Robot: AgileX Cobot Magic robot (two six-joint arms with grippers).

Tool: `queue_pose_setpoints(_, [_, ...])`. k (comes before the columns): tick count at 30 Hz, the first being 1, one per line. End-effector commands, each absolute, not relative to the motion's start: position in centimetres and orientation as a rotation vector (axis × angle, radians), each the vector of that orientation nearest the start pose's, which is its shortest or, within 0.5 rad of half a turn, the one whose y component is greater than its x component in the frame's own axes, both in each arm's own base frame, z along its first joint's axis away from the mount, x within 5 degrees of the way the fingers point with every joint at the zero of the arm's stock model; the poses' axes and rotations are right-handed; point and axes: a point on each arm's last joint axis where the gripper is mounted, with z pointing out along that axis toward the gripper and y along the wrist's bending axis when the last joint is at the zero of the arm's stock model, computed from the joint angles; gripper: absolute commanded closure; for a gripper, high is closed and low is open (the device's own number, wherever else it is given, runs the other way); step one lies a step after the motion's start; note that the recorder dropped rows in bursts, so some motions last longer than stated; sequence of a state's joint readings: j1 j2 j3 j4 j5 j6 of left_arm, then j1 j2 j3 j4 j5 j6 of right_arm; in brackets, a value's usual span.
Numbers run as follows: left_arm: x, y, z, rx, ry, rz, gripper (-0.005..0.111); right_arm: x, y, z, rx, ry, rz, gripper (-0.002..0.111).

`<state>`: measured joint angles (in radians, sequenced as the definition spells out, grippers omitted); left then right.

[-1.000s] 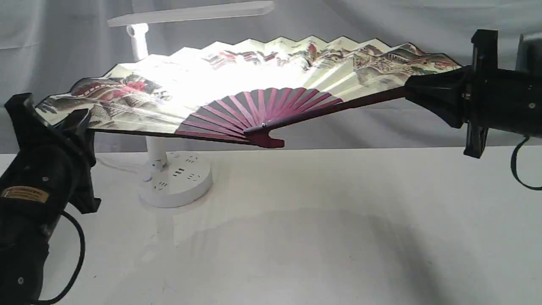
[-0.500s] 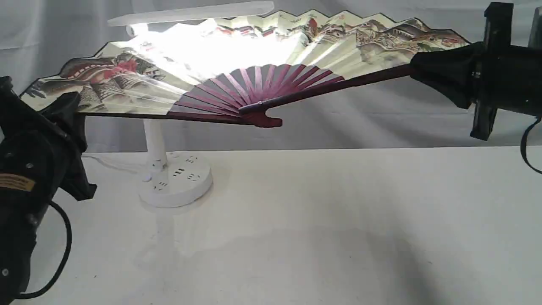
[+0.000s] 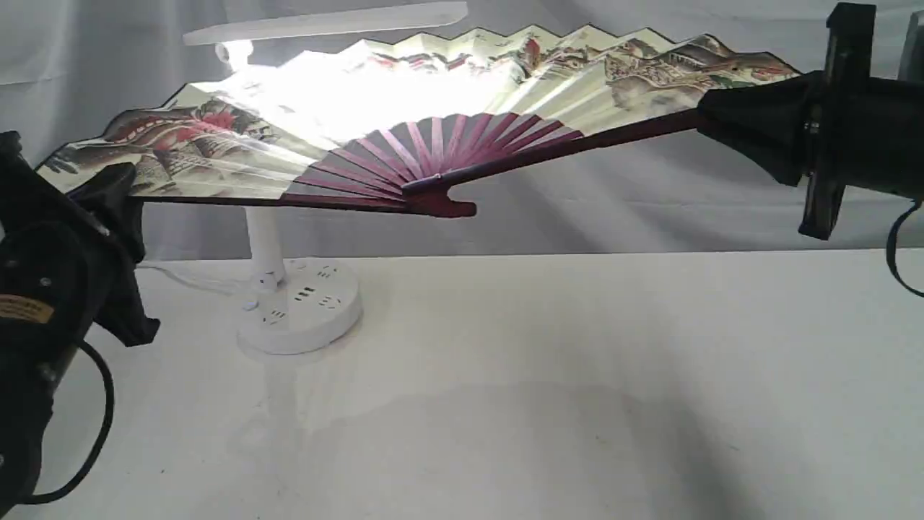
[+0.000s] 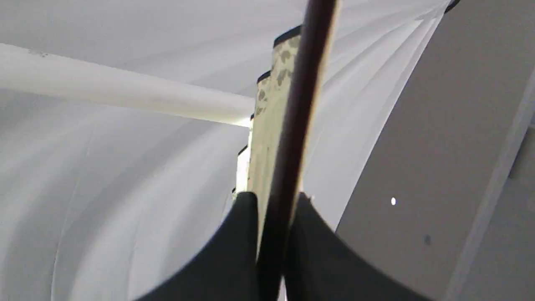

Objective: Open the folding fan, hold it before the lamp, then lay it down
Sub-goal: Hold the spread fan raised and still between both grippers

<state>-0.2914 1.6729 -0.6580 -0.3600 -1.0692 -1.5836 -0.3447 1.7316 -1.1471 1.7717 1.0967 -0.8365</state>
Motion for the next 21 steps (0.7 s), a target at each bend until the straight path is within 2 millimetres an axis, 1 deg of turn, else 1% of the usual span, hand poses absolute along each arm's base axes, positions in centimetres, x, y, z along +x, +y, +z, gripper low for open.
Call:
queue_pose_setpoints(1, [31.65,-4.49,23.55,-1.331,0.808,-1.444,0.106,36.41,-5.26,28.75,0.484,1.818,1.375,0.108])
queue_pose_setpoints(3, [31.70,-4.74,23.62,-1.302,0.844,-1.458,0.106,36.37,-5.23,28.83,0.479,1.817,1.378,0.108])
queue_pose_setpoints(7, [31.70,-4.86,23.65,-1.324,0.826,-1.508,0.106,36.31,-5.19,28.93,0.474,1.815,1.381,0.108])
queue_pose_setpoints(21, [31.70,-4.87,23.65,-1.323,0.827,-1.508,0.106,36.22,-5.06,29.02,0.458,1.813,1.400,0.108])
